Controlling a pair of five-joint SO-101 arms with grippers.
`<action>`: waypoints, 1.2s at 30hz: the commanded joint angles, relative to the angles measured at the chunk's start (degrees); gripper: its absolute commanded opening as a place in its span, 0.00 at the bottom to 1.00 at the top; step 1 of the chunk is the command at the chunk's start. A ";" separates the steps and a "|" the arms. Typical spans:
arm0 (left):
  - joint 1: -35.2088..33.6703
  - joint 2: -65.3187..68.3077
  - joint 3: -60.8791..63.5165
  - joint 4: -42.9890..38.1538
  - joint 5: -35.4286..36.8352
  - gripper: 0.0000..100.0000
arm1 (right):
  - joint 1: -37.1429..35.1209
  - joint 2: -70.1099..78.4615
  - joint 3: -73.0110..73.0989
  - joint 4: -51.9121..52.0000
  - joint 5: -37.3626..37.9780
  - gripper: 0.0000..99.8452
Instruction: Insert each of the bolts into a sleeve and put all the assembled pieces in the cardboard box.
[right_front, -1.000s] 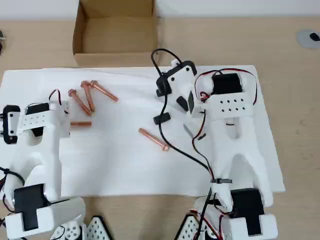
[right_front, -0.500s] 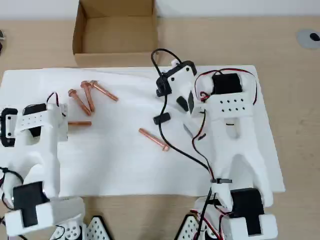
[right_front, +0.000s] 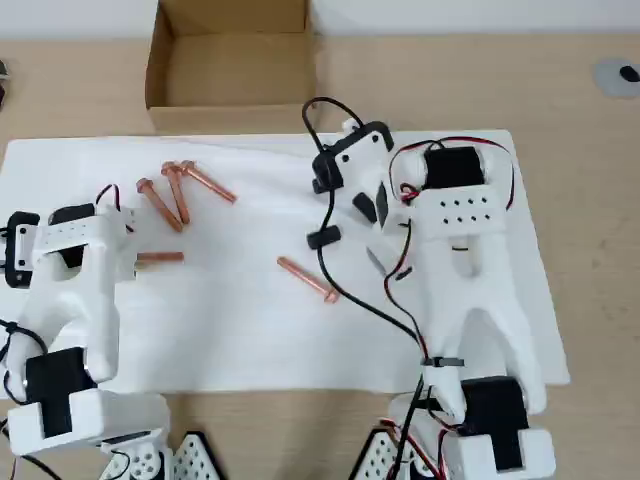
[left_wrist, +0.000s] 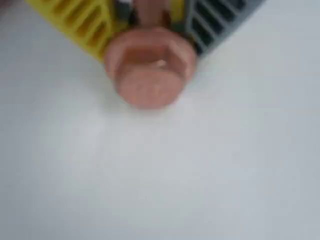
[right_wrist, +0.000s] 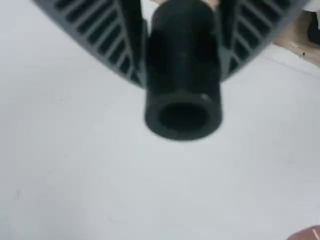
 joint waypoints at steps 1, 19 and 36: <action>0.26 1.36 -1.32 -1.58 -0.70 0.01 | 0.75 -0.22 -3.82 0.88 -0.09 0.01; 8.26 -27.30 -23.74 21.80 -39.56 0.01 | -10.95 -0.04 -45.05 0.70 2.73 0.01; 18.02 -48.48 -24.35 34.37 -53.45 0.01 | -1.80 -15.08 -52.70 0.79 3.69 0.01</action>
